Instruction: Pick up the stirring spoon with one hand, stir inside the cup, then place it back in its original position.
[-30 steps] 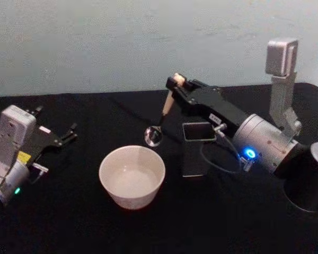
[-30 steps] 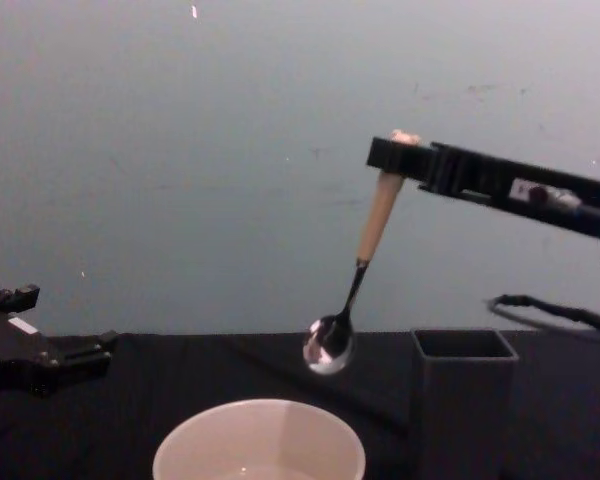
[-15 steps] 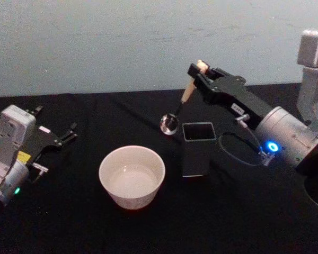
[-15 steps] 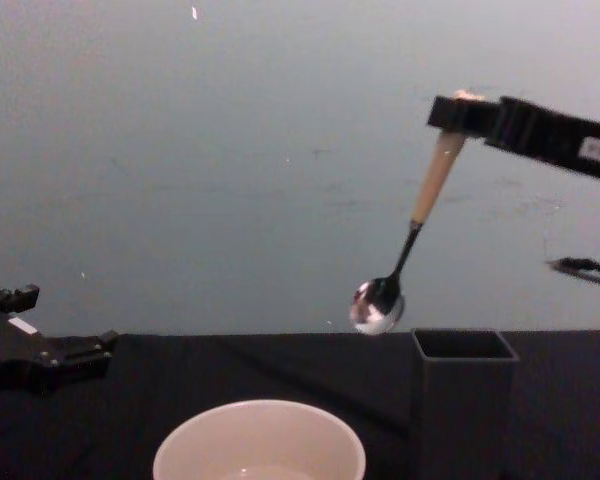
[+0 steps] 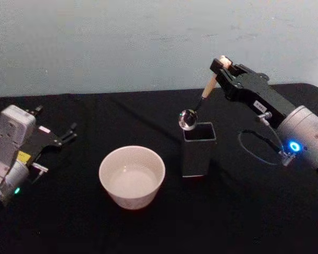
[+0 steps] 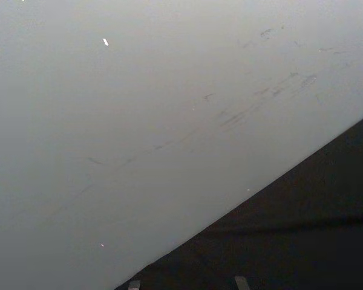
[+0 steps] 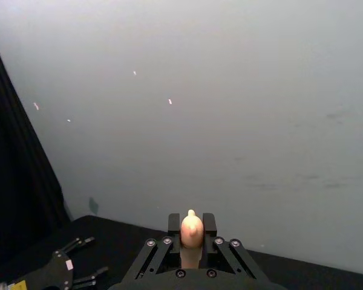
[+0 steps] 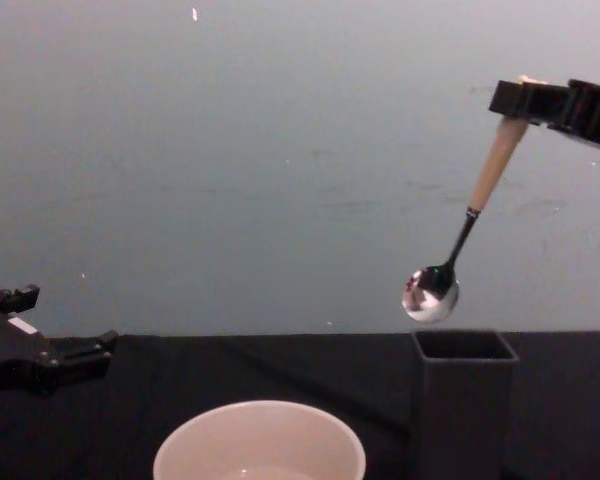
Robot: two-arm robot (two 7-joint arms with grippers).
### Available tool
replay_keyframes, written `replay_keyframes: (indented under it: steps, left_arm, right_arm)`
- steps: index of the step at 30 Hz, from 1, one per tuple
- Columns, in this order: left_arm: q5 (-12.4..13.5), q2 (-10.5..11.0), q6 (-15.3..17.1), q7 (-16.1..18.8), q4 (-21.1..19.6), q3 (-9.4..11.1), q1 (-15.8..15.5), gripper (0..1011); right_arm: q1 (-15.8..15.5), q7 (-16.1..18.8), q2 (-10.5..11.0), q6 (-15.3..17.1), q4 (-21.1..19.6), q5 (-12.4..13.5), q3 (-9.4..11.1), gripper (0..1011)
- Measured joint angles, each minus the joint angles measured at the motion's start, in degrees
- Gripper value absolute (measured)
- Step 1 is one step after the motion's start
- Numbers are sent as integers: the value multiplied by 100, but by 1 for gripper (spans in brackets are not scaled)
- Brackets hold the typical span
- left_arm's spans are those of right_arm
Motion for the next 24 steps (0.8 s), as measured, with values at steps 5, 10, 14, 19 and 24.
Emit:
replay_keyframes:
  steps: [5, 10, 14, 19, 24]
  left_arm:
    - [0, 0, 0, 0, 0, 0, 0, 1001]
    - [0, 0, 0, 0, 0, 0, 0, 1001]
    - [0, 0, 0, 0, 0, 0, 0, 1001]
    - [0, 0, 0, 0, 0, 0, 0, 1001]
    - [0, 0, 0, 0, 0, 0, 0, 1001]
  right_arm:
    - [-53, -113, 31, -24, -43, -38, 37, 216]
    - [-83, -197, 38, -18, -52, -118, 57, 216]
    - [-95, -263, 34, 23, -46, -185, 80, 216]
    - [-92, -302, 19, 97, -6, -248, 86, 216]
    - [-121, -120, 82, 35, 120, -301, 98, 215]
